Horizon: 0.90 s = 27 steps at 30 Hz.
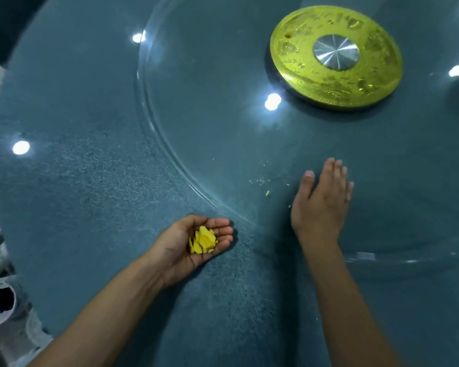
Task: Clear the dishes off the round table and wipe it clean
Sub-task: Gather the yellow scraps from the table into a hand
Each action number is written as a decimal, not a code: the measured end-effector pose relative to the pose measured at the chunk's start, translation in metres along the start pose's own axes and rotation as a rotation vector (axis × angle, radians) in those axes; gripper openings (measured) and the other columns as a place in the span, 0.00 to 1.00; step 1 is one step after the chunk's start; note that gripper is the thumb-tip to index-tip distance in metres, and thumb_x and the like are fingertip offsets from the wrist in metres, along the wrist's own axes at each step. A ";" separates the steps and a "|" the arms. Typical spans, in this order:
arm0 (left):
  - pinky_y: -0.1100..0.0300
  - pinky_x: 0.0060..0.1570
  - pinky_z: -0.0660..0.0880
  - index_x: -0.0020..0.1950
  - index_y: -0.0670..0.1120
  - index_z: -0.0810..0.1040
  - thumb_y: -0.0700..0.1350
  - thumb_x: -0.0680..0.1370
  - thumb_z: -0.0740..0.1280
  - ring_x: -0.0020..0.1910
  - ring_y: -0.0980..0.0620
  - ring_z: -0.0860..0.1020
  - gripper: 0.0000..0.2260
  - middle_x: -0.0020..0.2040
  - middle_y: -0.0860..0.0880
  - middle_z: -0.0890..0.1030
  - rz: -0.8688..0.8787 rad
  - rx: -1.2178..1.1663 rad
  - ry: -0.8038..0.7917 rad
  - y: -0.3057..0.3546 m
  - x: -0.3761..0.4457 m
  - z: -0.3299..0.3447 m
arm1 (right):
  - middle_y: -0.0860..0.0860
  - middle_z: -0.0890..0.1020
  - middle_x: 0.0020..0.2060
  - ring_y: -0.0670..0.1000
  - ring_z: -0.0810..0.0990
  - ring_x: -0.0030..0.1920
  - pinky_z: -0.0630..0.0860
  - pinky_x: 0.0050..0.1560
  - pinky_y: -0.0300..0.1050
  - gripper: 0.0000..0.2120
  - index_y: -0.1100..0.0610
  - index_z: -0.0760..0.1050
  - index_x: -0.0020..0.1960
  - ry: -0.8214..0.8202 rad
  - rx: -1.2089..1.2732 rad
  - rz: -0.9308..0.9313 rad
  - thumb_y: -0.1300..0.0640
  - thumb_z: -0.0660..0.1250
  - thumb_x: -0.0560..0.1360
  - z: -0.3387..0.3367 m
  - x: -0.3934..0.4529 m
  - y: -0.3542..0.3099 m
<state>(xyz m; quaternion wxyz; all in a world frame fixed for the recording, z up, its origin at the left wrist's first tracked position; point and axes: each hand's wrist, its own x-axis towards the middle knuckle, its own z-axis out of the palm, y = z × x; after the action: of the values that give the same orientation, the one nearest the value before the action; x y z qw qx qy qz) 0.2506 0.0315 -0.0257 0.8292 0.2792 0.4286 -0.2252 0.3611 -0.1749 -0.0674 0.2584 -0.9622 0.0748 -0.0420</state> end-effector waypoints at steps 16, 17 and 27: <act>0.45 0.54 0.81 0.52 0.26 0.81 0.47 0.85 0.50 0.50 0.34 0.84 0.28 0.55 0.28 0.81 -0.244 0.185 -0.077 0.012 0.025 0.014 | 0.53 0.67 0.77 0.49 0.60 0.78 0.49 0.80 0.45 0.27 0.58 0.65 0.77 -0.307 0.110 -0.488 0.47 0.47 0.83 0.008 0.031 -0.029; 0.45 0.55 0.80 0.52 0.26 0.81 0.47 0.85 0.49 0.51 0.34 0.84 0.29 0.56 0.28 0.81 -0.253 0.177 -0.084 0.014 0.025 0.014 | 0.54 0.66 0.77 0.50 0.60 0.79 0.49 0.80 0.46 0.28 0.59 0.64 0.78 -0.334 0.046 -0.567 0.47 0.46 0.83 0.010 0.030 -0.029; 0.47 0.49 0.83 0.59 0.27 0.78 0.43 0.84 0.51 0.55 0.36 0.82 0.23 0.57 0.30 0.81 -0.160 0.107 -0.065 0.007 0.026 0.013 | 0.52 0.63 0.78 0.48 0.57 0.79 0.50 0.80 0.48 0.27 0.57 0.60 0.79 -0.377 -0.078 -0.722 0.49 0.43 0.84 0.009 0.004 -0.031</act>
<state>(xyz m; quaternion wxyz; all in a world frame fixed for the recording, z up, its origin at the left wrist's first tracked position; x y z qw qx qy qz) 0.2759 0.0248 -0.0392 0.8061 0.2804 0.4096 -0.3221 0.3700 -0.1445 -0.0590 0.1996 -0.9265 -0.3150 0.0499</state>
